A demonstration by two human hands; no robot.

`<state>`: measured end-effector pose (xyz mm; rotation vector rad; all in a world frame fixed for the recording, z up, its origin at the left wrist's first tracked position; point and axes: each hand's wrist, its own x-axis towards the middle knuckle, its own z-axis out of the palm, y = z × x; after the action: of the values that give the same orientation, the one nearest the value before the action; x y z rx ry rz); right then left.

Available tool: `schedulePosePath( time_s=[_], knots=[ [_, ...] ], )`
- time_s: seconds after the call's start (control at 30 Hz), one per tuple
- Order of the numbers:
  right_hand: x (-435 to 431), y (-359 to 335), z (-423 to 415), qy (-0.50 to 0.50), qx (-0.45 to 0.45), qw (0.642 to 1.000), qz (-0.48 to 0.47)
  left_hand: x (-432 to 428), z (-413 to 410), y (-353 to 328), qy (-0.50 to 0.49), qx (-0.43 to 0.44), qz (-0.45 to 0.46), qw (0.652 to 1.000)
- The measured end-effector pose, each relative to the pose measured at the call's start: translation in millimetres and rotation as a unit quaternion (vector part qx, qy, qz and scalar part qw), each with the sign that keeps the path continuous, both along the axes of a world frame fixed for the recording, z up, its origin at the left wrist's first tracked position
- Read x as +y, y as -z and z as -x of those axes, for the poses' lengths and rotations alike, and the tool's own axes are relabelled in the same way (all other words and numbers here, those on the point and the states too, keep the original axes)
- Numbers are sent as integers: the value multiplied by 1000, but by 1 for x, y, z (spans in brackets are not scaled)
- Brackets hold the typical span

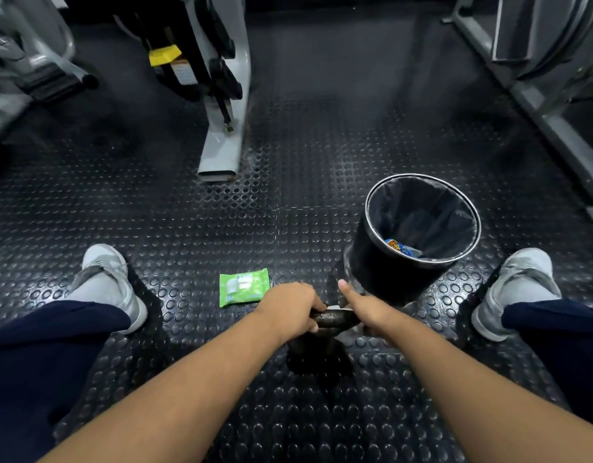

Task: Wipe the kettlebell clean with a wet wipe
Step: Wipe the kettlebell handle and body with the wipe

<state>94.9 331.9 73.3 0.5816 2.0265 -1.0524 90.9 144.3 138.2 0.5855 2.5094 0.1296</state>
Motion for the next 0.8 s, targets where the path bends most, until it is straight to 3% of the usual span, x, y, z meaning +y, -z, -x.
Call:
schedulePosePath(
  time_s=[0.13, 0.3, 0.37, 0.63, 0.8],
  knots=[
    [-6, -37, 15, -136, 17, 986, -95, 0, -1, 4, -5, 2, -6, 1000],
    [-19, -29, 19, -207, 17, 972, -106, 0, -2, 7, -6, 13, -7, 1000],
    [-23, -22, 15, -206, 19, 973, -102, 0, -1, 6, -1, 14, -6, 1000],
    [-10, -1, 5, -33, 10, 999, -19, 1, -2, 3, 2, 17, -6, 1000],
    [-8, -13, 6, -100, 33, 992, -67, 0, -2, 3, 3, 21, -7, 1000]
  ],
)
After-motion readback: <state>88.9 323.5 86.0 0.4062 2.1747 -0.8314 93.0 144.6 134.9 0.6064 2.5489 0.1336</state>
